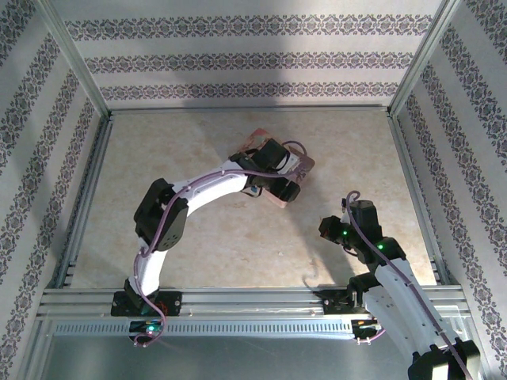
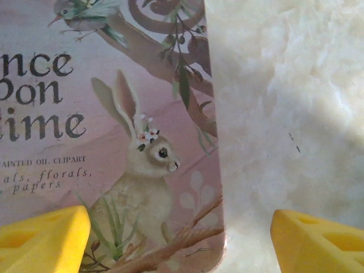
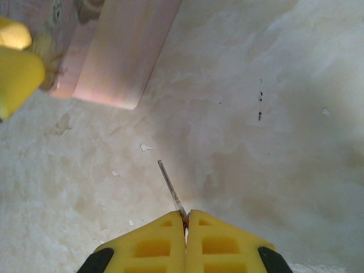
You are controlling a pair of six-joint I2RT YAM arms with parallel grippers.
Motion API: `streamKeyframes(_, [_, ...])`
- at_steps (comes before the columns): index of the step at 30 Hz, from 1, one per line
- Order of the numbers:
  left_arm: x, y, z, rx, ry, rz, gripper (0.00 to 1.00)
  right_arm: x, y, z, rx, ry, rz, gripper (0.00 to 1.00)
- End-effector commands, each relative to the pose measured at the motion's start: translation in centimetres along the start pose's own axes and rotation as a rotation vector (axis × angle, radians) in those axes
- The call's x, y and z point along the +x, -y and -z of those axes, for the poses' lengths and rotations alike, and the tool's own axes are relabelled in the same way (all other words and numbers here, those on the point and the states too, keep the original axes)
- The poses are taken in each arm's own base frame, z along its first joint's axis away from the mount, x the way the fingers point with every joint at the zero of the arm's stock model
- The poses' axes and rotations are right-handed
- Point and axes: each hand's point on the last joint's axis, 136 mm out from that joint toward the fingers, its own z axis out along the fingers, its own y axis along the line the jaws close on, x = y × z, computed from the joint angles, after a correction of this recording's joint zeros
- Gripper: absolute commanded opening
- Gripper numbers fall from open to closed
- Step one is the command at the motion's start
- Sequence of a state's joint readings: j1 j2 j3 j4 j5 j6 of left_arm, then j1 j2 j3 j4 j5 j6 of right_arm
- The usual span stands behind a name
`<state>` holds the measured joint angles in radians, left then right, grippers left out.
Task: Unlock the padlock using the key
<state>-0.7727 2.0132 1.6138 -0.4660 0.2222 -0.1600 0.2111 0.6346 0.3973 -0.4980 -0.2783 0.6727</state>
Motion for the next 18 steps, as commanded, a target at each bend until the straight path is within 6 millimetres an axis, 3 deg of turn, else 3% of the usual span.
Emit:
streamKeyframes(1, [3.7,1.5,-0.4,0.016,-0.071,0.053,0.83,-0.7,-0.9,0.8,-0.019,0.014,0.017,0.0])
streamKeyframes(9, [4.9,4.0,0.2,0.06,-0.051,0.063,0.83,-1.3,-1.3,1.5,-0.014,0.028,0.026,0.0])
streamKeyframes(18, [1.8,5.3,-1.6,0.121,-0.006,0.042,0.83,-1.4,-1.7,2.2,-0.017,0.031,0.027,0.0])
